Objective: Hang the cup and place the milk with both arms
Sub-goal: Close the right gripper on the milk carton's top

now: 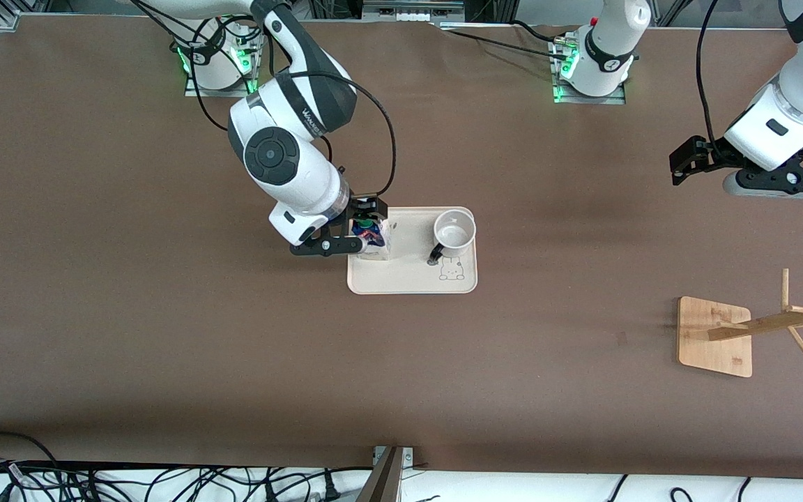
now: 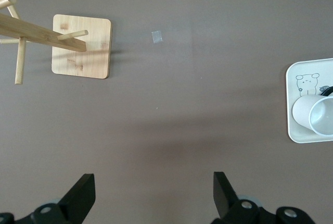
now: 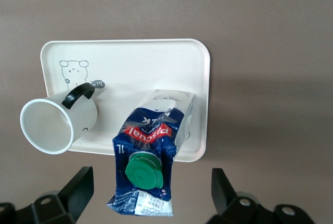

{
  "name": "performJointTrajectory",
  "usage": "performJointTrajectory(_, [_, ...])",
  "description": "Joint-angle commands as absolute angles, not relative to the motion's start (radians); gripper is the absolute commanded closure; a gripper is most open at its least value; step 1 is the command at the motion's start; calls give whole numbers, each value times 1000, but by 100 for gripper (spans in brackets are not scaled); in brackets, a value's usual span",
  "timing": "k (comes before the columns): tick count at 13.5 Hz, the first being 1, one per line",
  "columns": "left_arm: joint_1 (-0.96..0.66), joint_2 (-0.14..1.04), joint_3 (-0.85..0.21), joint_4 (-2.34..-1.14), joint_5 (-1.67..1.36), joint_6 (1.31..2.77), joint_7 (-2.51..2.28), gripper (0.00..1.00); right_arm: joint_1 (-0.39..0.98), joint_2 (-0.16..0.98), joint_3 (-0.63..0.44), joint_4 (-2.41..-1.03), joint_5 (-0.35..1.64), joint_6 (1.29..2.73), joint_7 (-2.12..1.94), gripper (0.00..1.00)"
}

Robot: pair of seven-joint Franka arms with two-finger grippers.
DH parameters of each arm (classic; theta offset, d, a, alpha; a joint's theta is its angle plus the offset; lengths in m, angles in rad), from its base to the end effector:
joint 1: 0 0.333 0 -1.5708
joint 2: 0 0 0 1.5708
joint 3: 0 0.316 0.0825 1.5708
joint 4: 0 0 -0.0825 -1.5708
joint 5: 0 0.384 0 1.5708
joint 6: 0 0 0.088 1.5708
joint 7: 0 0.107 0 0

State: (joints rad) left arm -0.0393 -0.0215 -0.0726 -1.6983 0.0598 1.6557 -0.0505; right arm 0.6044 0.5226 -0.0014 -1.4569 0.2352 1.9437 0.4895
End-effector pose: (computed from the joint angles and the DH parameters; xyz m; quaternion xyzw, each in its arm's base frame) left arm 0.5492 -0.0561 0.5834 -0.9989 0.0335 0.0081 0.0313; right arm 0.5669 0.4096 0.3804 -0.9939 -0.0118 0.0714 0.0832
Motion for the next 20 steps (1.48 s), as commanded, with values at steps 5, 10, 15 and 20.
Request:
performJointTrajectory(5, [-35, -12, -77, -1674, 74, 1637, -48, 0, 655, 560, -12, -1442, 236, 1934, 465, 0])
performJointTrajectory(10, [-35, -12, -77, -1672, 74, 1637, -49, 0, 666, 563, -12, -1462, 235, 1930, 443, 0])
performJointTrajectory(15, [-35, -12, -77, -1674, 74, 1637, -51, 0, 641, 581, -20, -1462, 236, 1933, 399, 0])
performJointTrajectory(20, [-35, -12, -77, -1674, 74, 1637, -52, 0, 630, 583, -20, -1474, 242, 1930, 408, 0])
